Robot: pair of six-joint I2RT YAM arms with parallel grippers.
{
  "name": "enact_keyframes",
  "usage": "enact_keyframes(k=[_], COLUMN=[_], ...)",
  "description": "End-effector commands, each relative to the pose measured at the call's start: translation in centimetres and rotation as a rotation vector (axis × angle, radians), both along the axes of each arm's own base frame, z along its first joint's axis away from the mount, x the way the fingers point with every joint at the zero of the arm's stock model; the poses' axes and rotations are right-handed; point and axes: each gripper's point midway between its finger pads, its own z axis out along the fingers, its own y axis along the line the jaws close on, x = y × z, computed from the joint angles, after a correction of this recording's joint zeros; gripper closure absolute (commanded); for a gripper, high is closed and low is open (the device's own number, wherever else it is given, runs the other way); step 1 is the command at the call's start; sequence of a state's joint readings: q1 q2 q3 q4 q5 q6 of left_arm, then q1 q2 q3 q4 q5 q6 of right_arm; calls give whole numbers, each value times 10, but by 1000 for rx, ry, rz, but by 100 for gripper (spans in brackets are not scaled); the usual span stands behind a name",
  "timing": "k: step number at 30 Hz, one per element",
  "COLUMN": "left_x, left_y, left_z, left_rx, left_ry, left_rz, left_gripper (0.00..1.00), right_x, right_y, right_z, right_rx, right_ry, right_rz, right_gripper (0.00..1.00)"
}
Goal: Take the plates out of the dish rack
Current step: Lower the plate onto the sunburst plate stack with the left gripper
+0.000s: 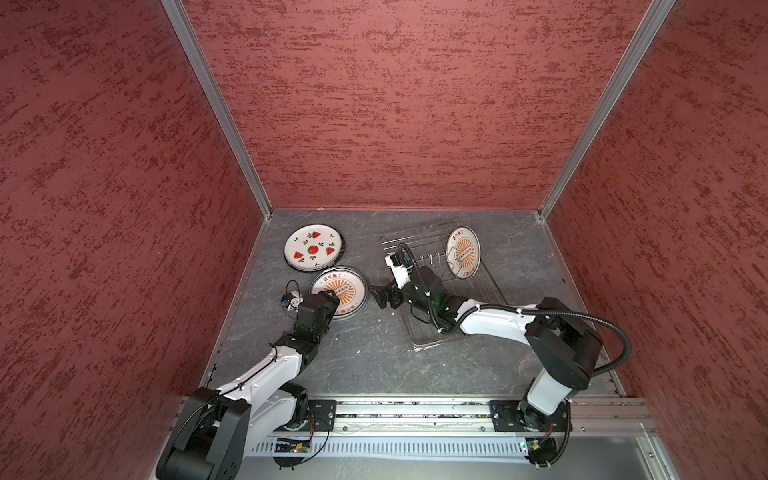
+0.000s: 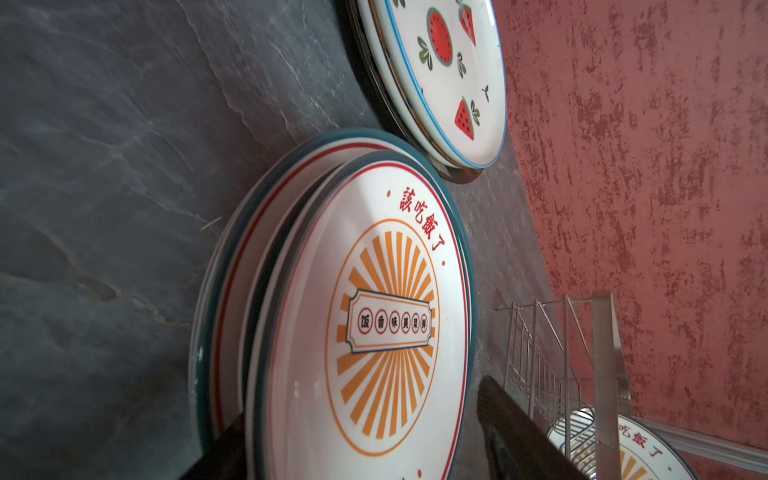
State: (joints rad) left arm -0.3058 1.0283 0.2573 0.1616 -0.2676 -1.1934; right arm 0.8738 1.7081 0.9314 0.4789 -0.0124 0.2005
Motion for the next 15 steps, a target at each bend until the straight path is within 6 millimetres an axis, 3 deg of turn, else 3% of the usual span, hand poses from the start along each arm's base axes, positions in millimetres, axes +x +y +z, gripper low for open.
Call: enact_keyframes(k=[1, 8, 15], left_x=[-2, -10, -11], left_y=[17, 23, 27], left_z=[3, 19, 15], left_rx=[96, 238, 251], left_ry=[20, 21, 32], left_rz=[78, 160, 182], left_gripper=[26, 26, 26], right_x=[0, 0, -1], right_y=[-5, -9, -10], right_z=[19, 17, 16], right_rx=[22, 15, 15], right_ry=[-61, -71, -68], right_rz=[-20, -33, -36], right_gripper=[1, 1, 1])
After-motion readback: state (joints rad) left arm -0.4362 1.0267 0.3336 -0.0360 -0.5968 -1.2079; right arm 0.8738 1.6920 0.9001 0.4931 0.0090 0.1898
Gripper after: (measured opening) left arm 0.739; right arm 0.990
